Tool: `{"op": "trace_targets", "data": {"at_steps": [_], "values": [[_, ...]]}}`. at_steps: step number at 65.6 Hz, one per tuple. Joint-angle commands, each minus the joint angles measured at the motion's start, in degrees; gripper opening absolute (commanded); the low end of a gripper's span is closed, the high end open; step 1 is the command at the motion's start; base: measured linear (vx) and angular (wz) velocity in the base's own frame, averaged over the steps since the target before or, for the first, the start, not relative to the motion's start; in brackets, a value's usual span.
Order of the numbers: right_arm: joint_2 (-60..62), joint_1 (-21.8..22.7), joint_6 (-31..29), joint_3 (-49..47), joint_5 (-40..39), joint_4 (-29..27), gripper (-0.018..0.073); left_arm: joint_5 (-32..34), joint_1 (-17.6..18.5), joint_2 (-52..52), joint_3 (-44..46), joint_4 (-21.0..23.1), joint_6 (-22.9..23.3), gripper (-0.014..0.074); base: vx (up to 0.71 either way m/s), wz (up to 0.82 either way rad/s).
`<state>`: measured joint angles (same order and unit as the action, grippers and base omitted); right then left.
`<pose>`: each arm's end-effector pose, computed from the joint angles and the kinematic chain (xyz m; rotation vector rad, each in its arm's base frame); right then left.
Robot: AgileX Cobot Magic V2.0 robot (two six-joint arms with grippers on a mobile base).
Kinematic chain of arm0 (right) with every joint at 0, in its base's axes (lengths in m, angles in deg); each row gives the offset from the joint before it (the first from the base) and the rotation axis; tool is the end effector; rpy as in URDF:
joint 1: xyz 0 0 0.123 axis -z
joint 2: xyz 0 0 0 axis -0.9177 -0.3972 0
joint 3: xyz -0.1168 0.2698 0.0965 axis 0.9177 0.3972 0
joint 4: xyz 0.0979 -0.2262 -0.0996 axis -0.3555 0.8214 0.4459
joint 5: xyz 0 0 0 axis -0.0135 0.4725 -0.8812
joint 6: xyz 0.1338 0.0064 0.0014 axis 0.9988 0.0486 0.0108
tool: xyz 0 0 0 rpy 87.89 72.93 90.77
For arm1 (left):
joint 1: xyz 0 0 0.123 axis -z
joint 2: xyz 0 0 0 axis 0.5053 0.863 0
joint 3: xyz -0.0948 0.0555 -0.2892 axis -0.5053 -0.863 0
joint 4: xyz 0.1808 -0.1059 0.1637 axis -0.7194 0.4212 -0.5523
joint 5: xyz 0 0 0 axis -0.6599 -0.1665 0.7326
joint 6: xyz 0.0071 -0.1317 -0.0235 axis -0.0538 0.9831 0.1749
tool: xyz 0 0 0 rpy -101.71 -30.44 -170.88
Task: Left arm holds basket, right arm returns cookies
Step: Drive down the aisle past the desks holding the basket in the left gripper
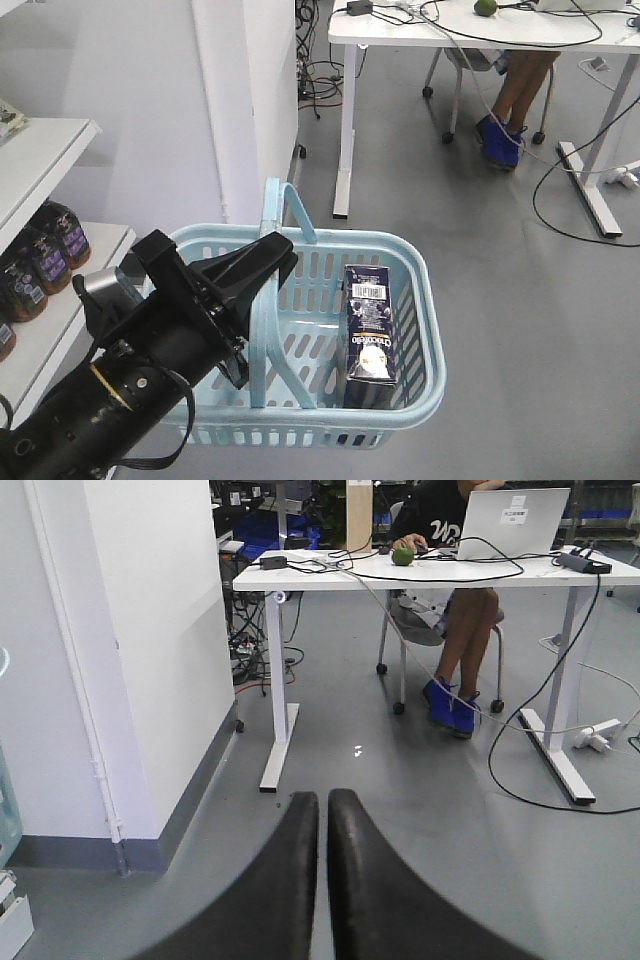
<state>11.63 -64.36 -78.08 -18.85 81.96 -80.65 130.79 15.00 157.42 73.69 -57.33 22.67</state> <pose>0.0887 -0.0032 0.1832 0.0531 1.6754 -0.0077 0.2219 -0.2125 0.2681 -0.8123 1.5067 -1.9630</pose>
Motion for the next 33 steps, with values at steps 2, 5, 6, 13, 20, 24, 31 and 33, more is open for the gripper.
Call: {"op": "trace_targets", "data": {"at_steps": [2,5,6,13,20,24,31,33], "values": [[0.7,0.0,-0.3,1.0,-4.1,0.4,-0.0006,7.6,0.3,-1.7,1.8,-0.1,0.1,-0.0003,0.35,0.11],[0.7,0.0,-0.3,1.0,-4.1,0.4,-0.0006,7.6,0.3,-1.7,1.8,-0.1,0.1,-0.0003,0.34,0.11],[0.7,0.0,-0.3,1.0,-4.1,0.4,-0.0006,7.6,0.3,-1.7,1.8,-0.1,0.1,-0.0003,0.32,0.12],[0.7,0.0,-0.3,1.0,-4.1,0.4,-0.0006,7.6,0.3,-1.7,1.8,-0.1,0.1,-0.0003,0.30,0.14],[0.7,0.0,-0.3,1.0,-4.1,0.4,-0.0006,7.6,0.3,-1.7,1.8,-0.1,0.1,-0.0003,0.26,0.21],[0.7,0.0,-0.3,1.0,-4.1,0.4,-0.0006,7.6,0.3,-1.7,1.8,-0.1,0.1,-0.0003,0.22,0.25],[0.7,0.0,-0.3,1.0,-4.1,0.4,-0.0006,7.6,0.3,-1.7,1.8,-0.1,0.1,-0.0003,0.18,0.30],[0.7,0.0,-0.3,1.0,-4.1,0.4,-0.0006,7.6,0.3,-1.7,1.8,-0.1,0.1,-0.0003,0.14,0.35]]}}
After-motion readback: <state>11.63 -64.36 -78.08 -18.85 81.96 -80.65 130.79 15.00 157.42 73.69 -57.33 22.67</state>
